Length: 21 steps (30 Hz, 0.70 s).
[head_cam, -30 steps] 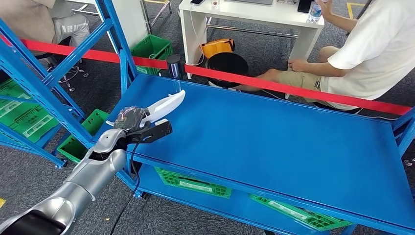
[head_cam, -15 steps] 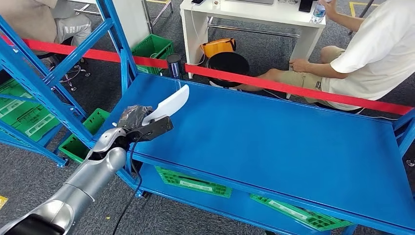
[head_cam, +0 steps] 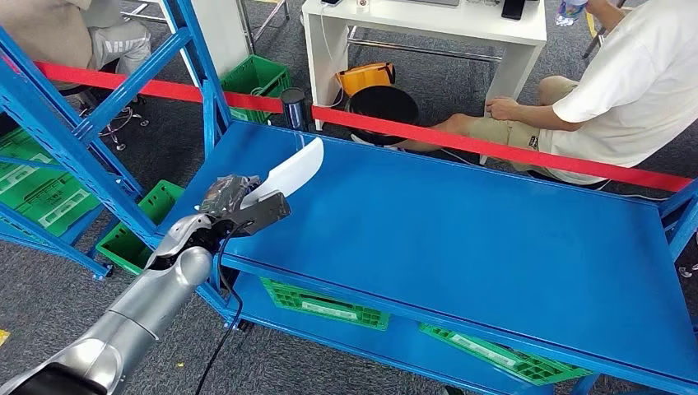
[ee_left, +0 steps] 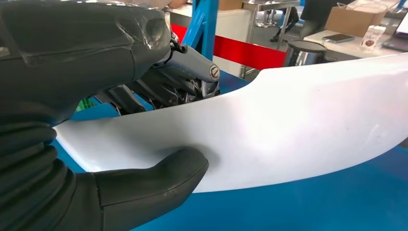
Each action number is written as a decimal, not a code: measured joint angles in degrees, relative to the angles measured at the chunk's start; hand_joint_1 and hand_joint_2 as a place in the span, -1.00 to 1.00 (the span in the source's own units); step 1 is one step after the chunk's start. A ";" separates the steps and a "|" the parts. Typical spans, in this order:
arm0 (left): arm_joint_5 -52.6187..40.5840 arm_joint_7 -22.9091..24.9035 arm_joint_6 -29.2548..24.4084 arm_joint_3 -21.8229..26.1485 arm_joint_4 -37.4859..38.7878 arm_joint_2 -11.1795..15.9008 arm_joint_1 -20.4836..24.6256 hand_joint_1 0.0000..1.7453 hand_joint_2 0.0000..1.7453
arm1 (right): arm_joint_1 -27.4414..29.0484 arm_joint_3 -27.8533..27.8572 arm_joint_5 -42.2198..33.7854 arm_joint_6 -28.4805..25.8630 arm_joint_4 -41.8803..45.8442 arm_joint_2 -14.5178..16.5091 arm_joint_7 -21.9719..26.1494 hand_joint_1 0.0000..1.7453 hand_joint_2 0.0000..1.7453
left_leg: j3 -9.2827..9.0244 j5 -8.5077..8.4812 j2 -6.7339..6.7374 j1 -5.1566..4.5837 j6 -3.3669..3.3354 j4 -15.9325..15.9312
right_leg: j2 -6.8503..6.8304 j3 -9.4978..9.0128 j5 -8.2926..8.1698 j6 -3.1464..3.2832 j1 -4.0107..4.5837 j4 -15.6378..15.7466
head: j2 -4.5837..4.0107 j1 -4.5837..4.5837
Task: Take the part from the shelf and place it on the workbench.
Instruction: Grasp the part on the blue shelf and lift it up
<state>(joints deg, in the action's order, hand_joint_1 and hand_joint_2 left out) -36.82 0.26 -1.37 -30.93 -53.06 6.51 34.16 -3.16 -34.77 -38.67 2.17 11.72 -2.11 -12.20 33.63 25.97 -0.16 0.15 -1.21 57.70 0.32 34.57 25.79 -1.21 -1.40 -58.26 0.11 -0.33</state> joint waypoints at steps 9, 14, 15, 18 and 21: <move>20.87 -9.37 0.56 2.45 -13.13 -2.56 -6.69 1.00 1.00 | 1.71 0.00 -1.00 0.03 -0.02 -0.26 1.62 -1.00 -1.00 | -0.33 -0.75 0.02 -0.16 -1.37 -1.09 | -0.15 5.39 4.42 -0.81 -0.02 -11.59 | 0.00 0.19; 21.72 -9.45 0.74 2.94 -16.64 -2.68 -7.70 1.00 1.00 | 1.84 0.00 -1.03 0.03 -0.02 -0.45 1.78 -1.00 -1.00 | 0.06 -0.25 -0.11 -0.53 -0.40 -0.33 | -0.26 -0.64 0.64 -0.29 0.30 0.20 | 0.00 0.12; 22.31 -9.64 0.98 3.05 -16.99 -2.69 -7.88 1.00 1.00 | 1.88 0.00 -1.05 0.03 -0.02 -0.40 1.78 -1.00 -1.00 | 0.06 -0.21 -0.10 -0.44 -0.25 -0.29 | -0.24 -0.67 0.53 -0.01 0.18 0.25 | 0.00 0.13; 32.21 -11.43 5.80 3.95 -18.78 -2.78 -8.99 1.00 1.00 | 2.03 0.01 -1.25 0.02 -0.02 -0.43 1.79 -1.00 -1.00 | 1.79 2.52 -0.04 -0.08 0.70 3.58 | -0.19 -0.90 0.39 0.79 -0.34 0.46 | 0.00 -0.01; 51.73 -12.70 14.96 4.27 -22.14 -3.03 -11.76 1.00 1.00 | 2.33 0.00 -1.56 0.03 -0.03 -0.54 1.85 -1.00 -1.00 | 6.81 7.47 0.00 0.38 1.56 14.45 | -0.18 -0.95 0.51 1.14 -0.30 0.43 | 0.00 -0.08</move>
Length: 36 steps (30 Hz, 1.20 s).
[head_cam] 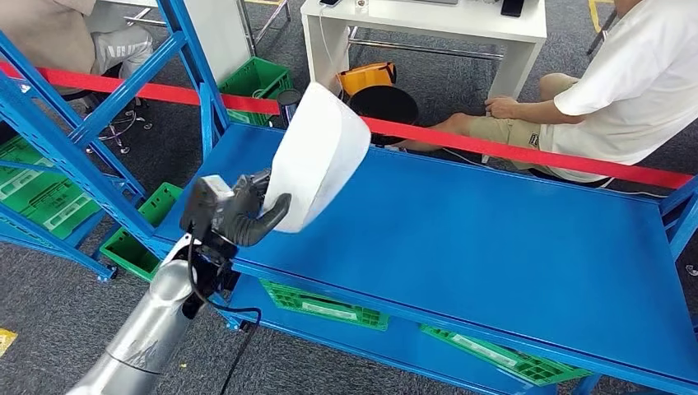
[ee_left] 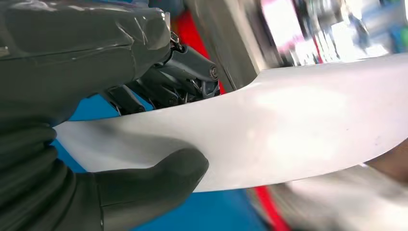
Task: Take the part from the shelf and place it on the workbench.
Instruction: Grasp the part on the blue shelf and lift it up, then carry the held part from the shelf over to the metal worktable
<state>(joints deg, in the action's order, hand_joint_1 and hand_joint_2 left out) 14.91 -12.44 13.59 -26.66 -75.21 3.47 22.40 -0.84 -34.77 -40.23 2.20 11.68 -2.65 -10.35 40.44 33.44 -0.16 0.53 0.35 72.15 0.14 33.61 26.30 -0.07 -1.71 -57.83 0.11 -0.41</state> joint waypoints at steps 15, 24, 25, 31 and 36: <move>47.91 1.99 25.99 -7.35 -17.39 1.14 -13.04 1.00 1.00 | 0.80 -1.66 1.98 -0.43 -0.45 -1.80 4.12 -1.00 -1.00 | -6.70 -9.08 0.36 -0.38 -3.48 -16.06 | 0.25 4.72 7.66 -0.44 0.39 -12.78 | 0.00 0.23; 48.27 0.40 30.79 -9.18 -17.60 2.25 -15.34 1.00 1.00 | 0.63 -2.46 2.93 -0.98 -0.55 -2.93 5.10 -1.00 -1.00 | -4.17 -11.18 0.02 -0.63 -1.64 -14.58 | 0.62 -5.01 4.00 -1.72 0.30 0.42 | 0.00 0.10; 48.07 -0.02 31.62 -9.74 -17.44 2.44 -15.52 1.00 1.00 | 0.69 -2.56 3.03 -1.01 -0.53 -2.97 5.20 -1.00 -1.00 | -4.02 -11.13 -0.05 -0.49 -1.34 -14.39 | 0.51 -4.72 3.82 -1.34 0.20 0.46 | 0.00 0.13; 48.28 -0.84 35.58 -13.20 -14.69 3.89 -15.77 1.00 1.00 | 2.45 -3.04 2.73 -3.28 1.58 -3.70 5.53 -1.00 -1.00 | -0.59 0.45 0.05 0.22 0.23 0.03 | -0.16 -2.20 1.25 0.64 0.36 0.32 | 0.00 0.03; 49.25 -0.63 36.28 -14.13 -13.16 4.13 -15.55 1.00 1.00 | 3.56 -3.53 1.52 -5.81 6.09 -4.54 5.32 -1.00 -1.00 | -10.70 -3.26 0.02 -0.27 -1.80 -11.19 | -0.08 0.11 -0.67 0.31 1.01 0.09 | 0.00 0.06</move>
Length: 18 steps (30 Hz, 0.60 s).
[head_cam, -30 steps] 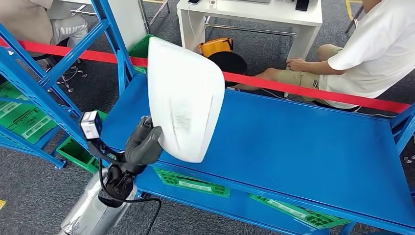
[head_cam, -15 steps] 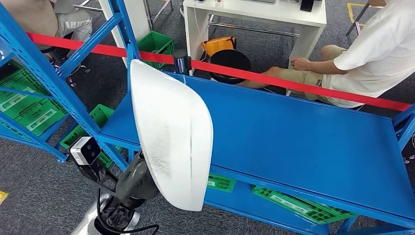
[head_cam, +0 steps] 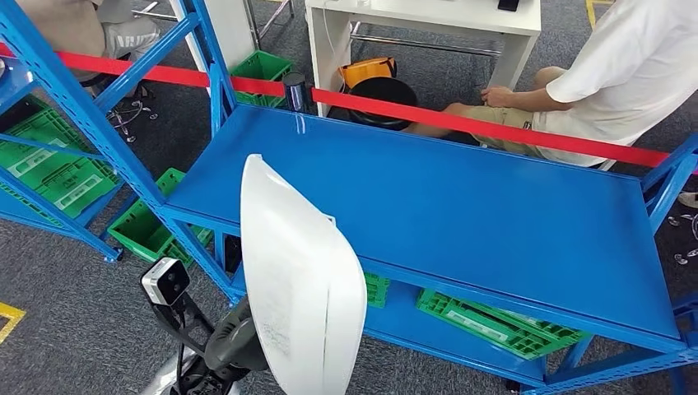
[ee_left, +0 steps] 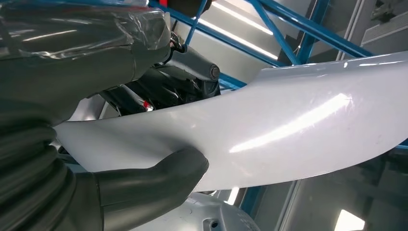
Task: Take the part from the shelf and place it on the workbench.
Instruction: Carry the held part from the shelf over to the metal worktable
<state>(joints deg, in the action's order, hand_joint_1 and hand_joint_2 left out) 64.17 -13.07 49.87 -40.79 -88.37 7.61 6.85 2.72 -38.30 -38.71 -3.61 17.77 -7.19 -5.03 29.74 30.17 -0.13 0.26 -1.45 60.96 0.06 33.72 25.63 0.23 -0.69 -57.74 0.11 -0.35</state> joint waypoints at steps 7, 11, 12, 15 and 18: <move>-0.65 1.29 0.01 -0.89 0.10 -0.20 0.51 1.00 1.00 | -1.72 -0.41 -0.57 -0.26 1.83 0.83 -0.01 -1.00 -1.00 | -1.49 -3.56 0.40 -0.56 -2.22 -7.06 | -0.05 2.37 1.71 -1.34 -0.36 -2.94 | 0.00 0.16; -0.57 1.77 -0.19 -1.20 0.31 -0.26 0.54 1.00 1.00 | -2.04 -0.51 -0.64 -0.04 2.03 0.93 0.06 -1.00 -1.00 | 1.88 -5.98 0.44 -0.59 -2.06 -6.80 | -0.06 5.36 7.93 -1.65 -0.73 -15.23 | 0.00 0.27; -0.45 2.06 -0.37 -1.29 0.34 -0.23 0.54 1.00 1.00 | -2.09 -0.55 -0.69 0.25 2.03 0.93 0.16 -1.00 -1.00 | 2.90 -6.49 0.45 -0.49 -1.84 -6.49 | -0.07 4.47 7.08 -2.48 -0.91 -15.50 | 0.00 0.28; -0.14 3.07 -1.17 -1.50 0.30 -0.02 0.44 1.00 1.00 | -2.82 -0.79 -0.59 1.37 1.99 1.39 0.54 -1.00 -1.00 | 6.09 -7.46 0.49 -0.16 -0.86 -4.37 | -0.02 -2.85 4.69 -4.34 -1.57 -6.50 | 0.00 0.28; -0.01 3.78 -2.33 -1.63 0.25 0.39 0.00 1.00 1.00 | -4.13 -1.46 -0.01 2.37 1.29 2.54 -0.11 -1.00 -1.00 | 7.93 -8.36 0.67 -0.16 0.25 -2.68 | 0.14 -6.38 6.37 -3.08 -1.20 -0.22 | 0.00 0.24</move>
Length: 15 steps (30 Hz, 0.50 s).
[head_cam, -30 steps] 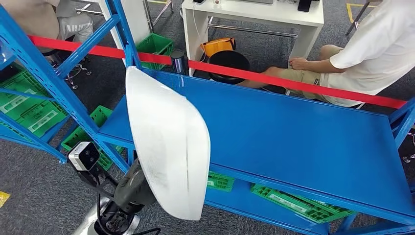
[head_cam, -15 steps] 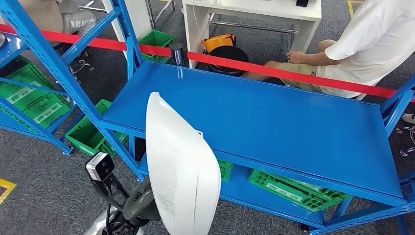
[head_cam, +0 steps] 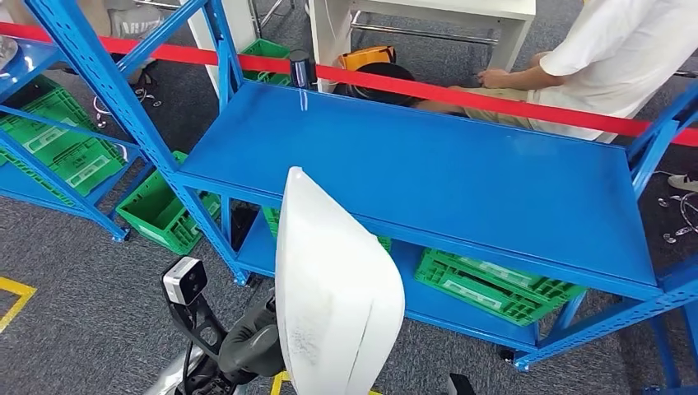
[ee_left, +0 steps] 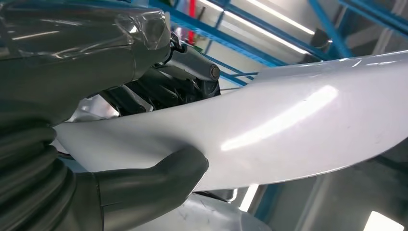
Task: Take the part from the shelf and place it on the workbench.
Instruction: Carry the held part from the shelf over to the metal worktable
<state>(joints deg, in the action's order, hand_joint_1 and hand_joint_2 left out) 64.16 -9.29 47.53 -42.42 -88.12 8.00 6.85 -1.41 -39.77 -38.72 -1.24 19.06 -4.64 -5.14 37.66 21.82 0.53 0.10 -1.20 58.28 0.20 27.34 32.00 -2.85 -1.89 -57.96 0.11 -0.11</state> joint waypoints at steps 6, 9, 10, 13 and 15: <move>1.41 0.04 0.55 -0.48 1.62 0.43 0.38 1.00 1.00 | -0.70 -0.45 -1.66 -0.02 -3.21 1.30 -0.98 -1.00 -1.00 | 2.44 9.41 -0.28 0.63 1.72 9.02 | -0.53 3.01 -2.86 3.31 0.07 -0.07 | 0.00 -0.15; 1.19 -0.46 0.83 -0.73 2.84 0.19 1.08 1.00 1.00 | -0.75 -0.29 -1.88 -0.80 -4.35 0.74 -0.88 -1.00 -1.00 | 1.97 10.84 -0.29 0.65 1.66 15.83 | -0.58 5.18 -4.70 3.45 0.57 -0.17 | 0.00 -0.17; 0.86 -0.76 0.84 -0.71 3.04 0.14 1.20 1.00 1.00 | -0.75 -0.23 -1.84 -1.06 -4.62 0.51 -0.79 -1.00 -1.00 | 0.19 9.32 -0.33 0.58 1.29 14.60 | -0.54 5.84 -5.26 3.43 0.77 -0.18 | 0.00 -0.17; -0.30 -1.75 0.82 -0.22 3.13 0.01 1.48 1.00 1.00 | -0.73 -0.19 -1.55 -1.59 -5.03 0.03 -0.44 -1.00 -1.00 | -8.43 7.72 -0.56 -0.09 -0.79 3.28 | -0.34 7.04 -6.71 3.01 1.07 -0.15 | 0.00 -0.13; -0.56 -2.11 0.81 0.09 3.04 0.01 1.61 1.00 1.00 | -0.69 -0.19 -1.46 -1.66 -5.10 -0.16 -0.24 -1.00 -1.00 | -11.15 8.81 -0.60 -0.67 -1.61 -1.43 | -0.34 7.45 -7.70 2.13 0.78 -0.01 | 0.00 -0.14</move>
<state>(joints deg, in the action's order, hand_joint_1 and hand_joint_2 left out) 63.59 -11.40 48.34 -42.34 -85.08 8.01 8.46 -2.10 -39.95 -40.17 -2.90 13.96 -4.81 -5.38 26.51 30.63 -0.07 -0.57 -2.81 56.86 -0.14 34.79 24.30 -0.71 -1.11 -57.97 0.11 -0.25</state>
